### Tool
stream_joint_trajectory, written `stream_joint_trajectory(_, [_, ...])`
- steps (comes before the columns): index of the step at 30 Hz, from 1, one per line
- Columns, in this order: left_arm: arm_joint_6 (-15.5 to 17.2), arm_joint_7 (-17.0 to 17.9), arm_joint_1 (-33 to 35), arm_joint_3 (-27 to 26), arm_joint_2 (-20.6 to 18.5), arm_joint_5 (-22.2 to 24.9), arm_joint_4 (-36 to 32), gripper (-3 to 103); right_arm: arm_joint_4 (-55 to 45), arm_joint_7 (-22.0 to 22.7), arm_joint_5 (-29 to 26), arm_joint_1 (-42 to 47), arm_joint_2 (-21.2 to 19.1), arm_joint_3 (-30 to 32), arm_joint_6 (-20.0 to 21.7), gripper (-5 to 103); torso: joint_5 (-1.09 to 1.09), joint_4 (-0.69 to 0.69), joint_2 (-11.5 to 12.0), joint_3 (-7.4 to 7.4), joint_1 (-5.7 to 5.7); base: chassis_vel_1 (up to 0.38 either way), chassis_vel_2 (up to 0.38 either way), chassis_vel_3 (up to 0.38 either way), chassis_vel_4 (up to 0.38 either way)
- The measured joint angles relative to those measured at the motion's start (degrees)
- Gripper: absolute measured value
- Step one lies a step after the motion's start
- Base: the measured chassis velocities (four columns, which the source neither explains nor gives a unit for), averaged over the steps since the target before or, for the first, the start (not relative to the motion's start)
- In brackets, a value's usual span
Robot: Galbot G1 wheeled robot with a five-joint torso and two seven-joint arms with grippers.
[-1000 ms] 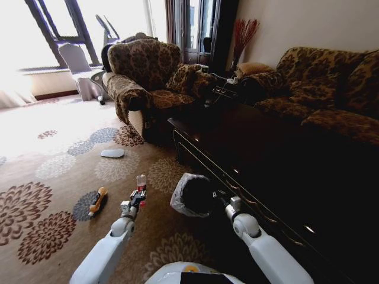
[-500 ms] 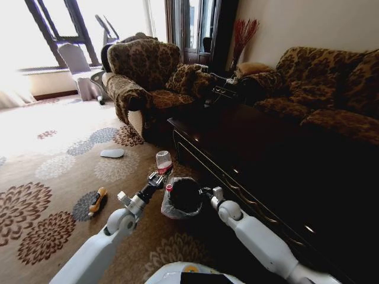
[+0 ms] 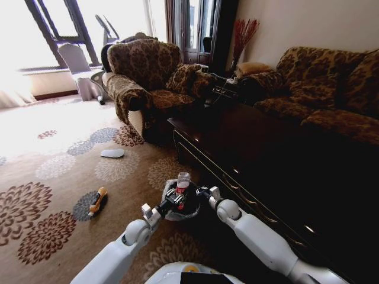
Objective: Pick up the trash from the ground and place it into the trash bin.
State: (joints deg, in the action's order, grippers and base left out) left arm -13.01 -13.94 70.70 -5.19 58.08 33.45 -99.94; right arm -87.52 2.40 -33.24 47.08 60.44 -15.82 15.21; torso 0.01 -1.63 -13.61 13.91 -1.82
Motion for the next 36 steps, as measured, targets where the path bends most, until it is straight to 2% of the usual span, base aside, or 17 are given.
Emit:
stream_joint_trajectory(1, [-0.2,0.04,-0.21,-0.02,-0.07,-0.03,0.28,47,-0.13,-0.07,-0.01,0.36,-0.06,0.12,0.0,1,0.0,0.0,0.0,0.0,0.0,0.0,0.0,0.0,0.0])
stream_joint_trajectory(6, [-1.14,0.03,-0.88,-0.03,0.03,0.24,1.02,69,-0.46,-0.24,-0.24,1.3,-0.16,0.65,0.0,1,0.0,0.0,0.0,0.0,0.0,0.0,0.0,0.0,0.0])
stream_joint_trajectory(7, [-1.14,0.03,-0.88,-0.03,0.03,0.24,1.02,69,-0.46,-0.24,-0.24,1.3,-0.16,0.65,0.0,1,0.0,0.0,0.0,0.0,0.0,0.0,0.0,0.0,0.0])
stream_joint_trajectory(10, [-1.43,-0.64,-0.95,-0.55,0.05,1.05,0.73,86,-0.81,-0.26,-0.69,1.49,-0.24,0.78,0.0,1,-0.01,0.0,0.0,0.0,0.0,0.0,0.0,0.0,0.0])
stream_joint_trajectory(11, [-1.43,-0.64,-0.95,-0.55,0.05,1.05,0.73,86,-0.81,-0.26,-0.69,1.49,-0.24,0.78,0.0,1,-0.01,0.0,0.0,0.0,0.0,0.0,0.0,0.0,0.0])
stream_joint_trajectory(13, [-1.43,-0.01,-0.66,-1.72,0.14,1.81,0.2,96,-0.84,-0.26,-0.77,1.67,-0.25,1.11,-0.2,1,0.0,0.0,0.0,0.0,0.0,0.0,0.0,0.0,0.0])
stream_joint_trajectory(15, [-1.39,1.13,-0.41,-2.85,0.31,2.14,0.14,96,-0.84,-0.35,-0.8,1.92,-0.26,1.41,-0.66,1,-0.01,0.0,0.0,0.0,0.0,0.0,0.0,0.0,0.0])
stream_joint_trajectory(18, [-1.23,6.4,0.74,-6.5,0.91,0.61,1.41,100,-0.95,-0.84,-0.72,3.62,-0.27,3.37,-2.26,1,0.0,0.0,0.0,0.0,0.0,0.0,0.0,0.0,0.0])
stream_joint_trajectory(20, [-1.23,7.76,1.48,-7.91,1.25,-0.48,1.89,100,-1.46,-0.83,-0.55,4.58,-0.23,4.59,-2.35,1,-0.02,0.0,0.0,0.0,0.0,0.0,0.0,0.0,0.0])
stream_joint_trajectory(23, [-1.5,11.56,3.73,-12.88,2.38,-7.07,3.9,100,-3.2,-1.22,0.2,7.09,-0.29,7.53,-2.69,1,0.0,0.0,0.0,0.0,0.0,0.0,0.0,0.0,0.0])
stream_joint_trajectory(24, [-1.5,11.56,3.73,-12.88,2.38,-7.07,3.9,100,-3.2,-1.22,0.2,7.09,-0.29,7.53,-2.69,1,0.0,0.0,0.0,0.0,0.0,0.0,0.0,0.0,0.0])
stream_joint_trajectory(26, [-1.8,14.02,4.6,-15.6,2.99,-13.09,6.09,100,-3.89,-1.27,0.38,8.2,-0.29,8.79,-3.04,1,-0.02,0.0,0.0,0.0,0.0,0.0,0.0,0.0,0.0])
stream_joint_trajectory(29, [2.64,20.56,5.39,-19.48,4.03,-20.81,8.01,100,-4.46,-1.28,0.56,9.33,-0.29,10.0,-3.21,1,-0.01,0.0,0.0,0.0,0.0,0.003,0.007,-0.005,-0.017])
stream_joint_trajectory(30, [2.64,20.56,5.39,-19.48,4.03,-20.81,8.01,100,-4.46,-1.28,0.56,9.33,-0.29,10.0,-3.21,1,-0.01,0.0,0.0,0.0,0.0,0.01,0.022,-0.014,-0.052])
stream_joint_trajectory(32, [6.27,24.95,5.56,-21.57,4.79,-23.88,8.77,100,-4.74,-1.28,0.73,9.91,-0.2,10.56,-3.23,1,-0.01,0.01,0.0,0.0,0.0,0.032,0.029,-0.053,-0.053])
stream_joint_trajectory(34, [8.6,27.41,5.68,-23.59,5.13,-25.28,9.77,100,-5.17,-1.27,0.95,10.5,-0.19,10.86,-3.24,1,-0.01,0.01,0.0,0.0,0.0,0.073,0.072,-0.085,-0.076])
stream_joint_trajectory(36, [9.24,27.78,5.71,-24.15,5.12,-25.31,10.13,100,-5.3,-1.28,1.06,10.72,-0.19,10.9,-3.24,1,0.0,0.0,0.0,0.0,0.0,0.113,0.1,-0.105,-0.115])
